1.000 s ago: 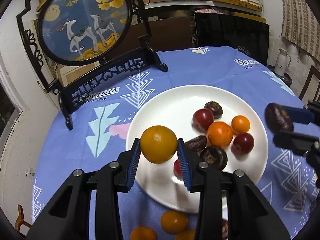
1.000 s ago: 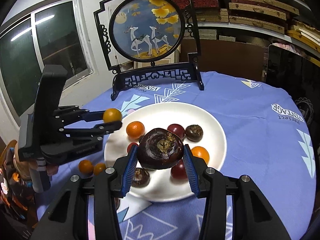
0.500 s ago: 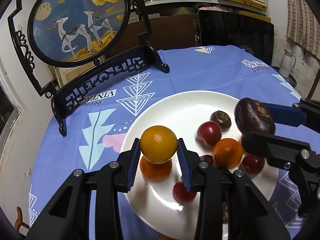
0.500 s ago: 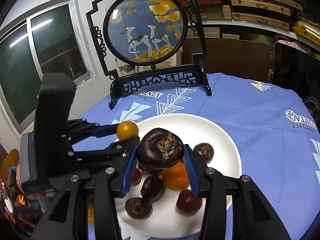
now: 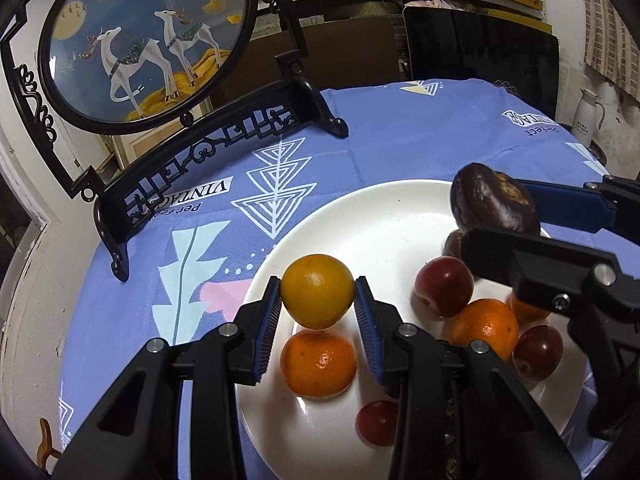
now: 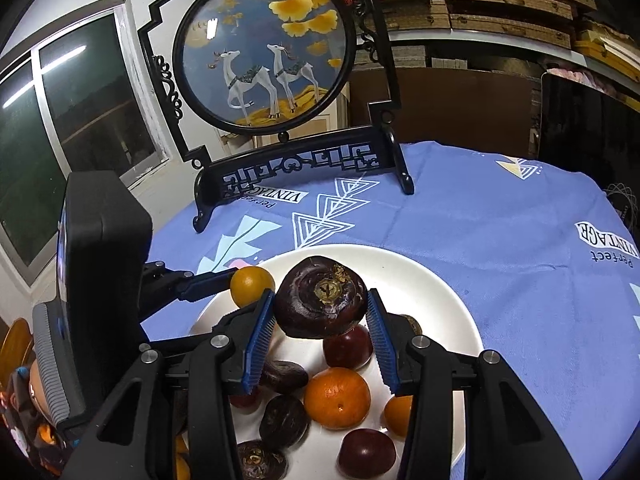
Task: Organize fruits
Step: 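Lower the mandarin onto the plate with the left tool while the right places its chestnut, then grasp a pale tan mandarin with the left tool while the right grasps a chestnut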
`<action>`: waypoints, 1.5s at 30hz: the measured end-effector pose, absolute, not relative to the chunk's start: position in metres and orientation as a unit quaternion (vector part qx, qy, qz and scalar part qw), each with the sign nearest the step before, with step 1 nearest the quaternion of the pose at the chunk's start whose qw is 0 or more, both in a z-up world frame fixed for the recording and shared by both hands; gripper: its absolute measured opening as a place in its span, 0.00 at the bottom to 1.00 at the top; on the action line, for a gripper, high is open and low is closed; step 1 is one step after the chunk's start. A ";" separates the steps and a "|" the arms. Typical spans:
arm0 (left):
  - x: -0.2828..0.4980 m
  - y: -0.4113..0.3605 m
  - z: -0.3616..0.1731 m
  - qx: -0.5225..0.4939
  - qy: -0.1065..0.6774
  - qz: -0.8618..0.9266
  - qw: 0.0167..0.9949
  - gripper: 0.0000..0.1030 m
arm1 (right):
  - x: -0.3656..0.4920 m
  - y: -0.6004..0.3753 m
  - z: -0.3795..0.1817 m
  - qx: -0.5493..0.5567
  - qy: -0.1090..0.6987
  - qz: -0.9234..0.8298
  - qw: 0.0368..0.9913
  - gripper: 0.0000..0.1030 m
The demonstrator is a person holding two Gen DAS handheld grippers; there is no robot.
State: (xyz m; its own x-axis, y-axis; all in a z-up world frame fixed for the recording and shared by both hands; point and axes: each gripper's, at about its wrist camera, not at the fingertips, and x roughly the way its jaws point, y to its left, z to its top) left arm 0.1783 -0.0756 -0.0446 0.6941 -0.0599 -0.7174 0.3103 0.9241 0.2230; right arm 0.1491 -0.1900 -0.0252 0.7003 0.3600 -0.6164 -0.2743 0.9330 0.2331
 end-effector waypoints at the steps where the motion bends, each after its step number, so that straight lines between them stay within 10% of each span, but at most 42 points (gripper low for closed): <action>1: 0.179 -0.076 -0.045 0.165 0.377 -0.102 0.906 0.35 | 0.149 -0.190 -0.026 0.063 0.348 0.173 0.919 0.45; 5: 0.182 -0.078 -0.044 0.164 0.371 -0.102 0.908 0.39 | 0.154 -0.187 -0.029 0.059 0.351 0.169 0.919 0.49; 8: 0.179 -0.076 -0.040 0.164 0.357 -0.098 0.914 0.62 | 0.152 -0.189 -0.026 0.060 0.340 0.163 0.924 0.56; 24: 0.126 -0.039 -0.012 0.143 0.327 -0.088 0.930 0.82 | 0.077 -0.215 -0.008 0.067 0.331 0.156 0.928 0.69; 45: 0.009 0.044 -0.034 0.124 0.366 -0.097 0.917 0.88 | -0.006 -0.112 -0.094 -0.088 0.429 0.264 0.860 0.72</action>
